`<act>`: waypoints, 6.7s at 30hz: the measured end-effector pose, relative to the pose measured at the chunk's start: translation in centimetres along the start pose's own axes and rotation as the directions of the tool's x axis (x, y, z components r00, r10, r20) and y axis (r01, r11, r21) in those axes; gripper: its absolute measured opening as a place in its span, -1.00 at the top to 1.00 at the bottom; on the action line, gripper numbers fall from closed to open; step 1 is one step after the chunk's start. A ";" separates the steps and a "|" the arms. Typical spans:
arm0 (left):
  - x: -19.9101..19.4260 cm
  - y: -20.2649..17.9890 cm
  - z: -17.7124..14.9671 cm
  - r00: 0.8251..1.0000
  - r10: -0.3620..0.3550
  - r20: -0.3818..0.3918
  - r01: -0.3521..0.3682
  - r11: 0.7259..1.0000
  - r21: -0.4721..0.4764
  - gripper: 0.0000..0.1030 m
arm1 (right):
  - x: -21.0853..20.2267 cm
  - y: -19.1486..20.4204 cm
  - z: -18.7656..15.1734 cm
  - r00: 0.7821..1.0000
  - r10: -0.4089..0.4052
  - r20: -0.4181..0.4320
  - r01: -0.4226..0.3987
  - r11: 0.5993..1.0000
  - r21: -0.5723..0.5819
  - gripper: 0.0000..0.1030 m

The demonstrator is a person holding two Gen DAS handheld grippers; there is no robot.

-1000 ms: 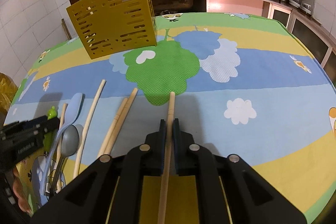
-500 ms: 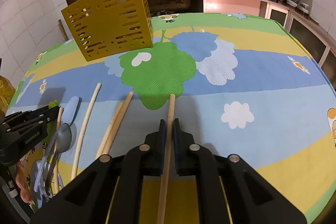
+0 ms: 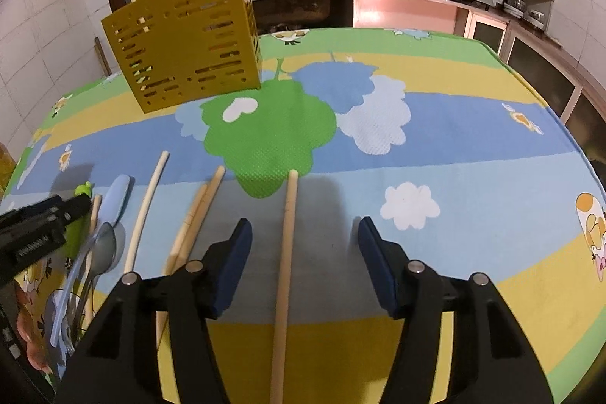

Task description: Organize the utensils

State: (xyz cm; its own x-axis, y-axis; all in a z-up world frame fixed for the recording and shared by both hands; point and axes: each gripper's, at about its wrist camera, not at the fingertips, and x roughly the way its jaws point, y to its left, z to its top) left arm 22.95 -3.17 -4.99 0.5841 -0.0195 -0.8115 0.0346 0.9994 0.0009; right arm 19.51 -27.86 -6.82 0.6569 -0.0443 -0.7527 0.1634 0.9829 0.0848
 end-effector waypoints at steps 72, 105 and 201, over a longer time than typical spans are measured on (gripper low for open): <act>-17.8 -1.1 4.4 0.818 -0.113 0.564 0.061 0.992 0.111 0.75 | -13.6 0.4 5.3 0.748 0.075 0.660 -0.128 0.991 0.033 0.88; -3.2 -4.4 20.4 0.829 -0.120 0.546 0.112 0.992 0.048 0.75 | 0.1 4.8 22.6 0.747 0.183 0.640 -0.179 0.981 -0.071 0.87; 1.6 -6.5 1.3 0.994 -0.097 -0.040 0.103 0.974 0.204 0.08 | 1.5 -0.7 2.1 0.999 0.022 -0.028 -0.021 0.999 0.030 0.87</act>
State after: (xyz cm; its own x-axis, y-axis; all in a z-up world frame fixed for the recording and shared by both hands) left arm 24.71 -9.78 -5.56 0.5453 -0.1156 -0.8302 0.2591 0.9652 0.0359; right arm 21.97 -28.96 -6.65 0.6394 -0.0177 -0.7686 0.1715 0.9778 0.1201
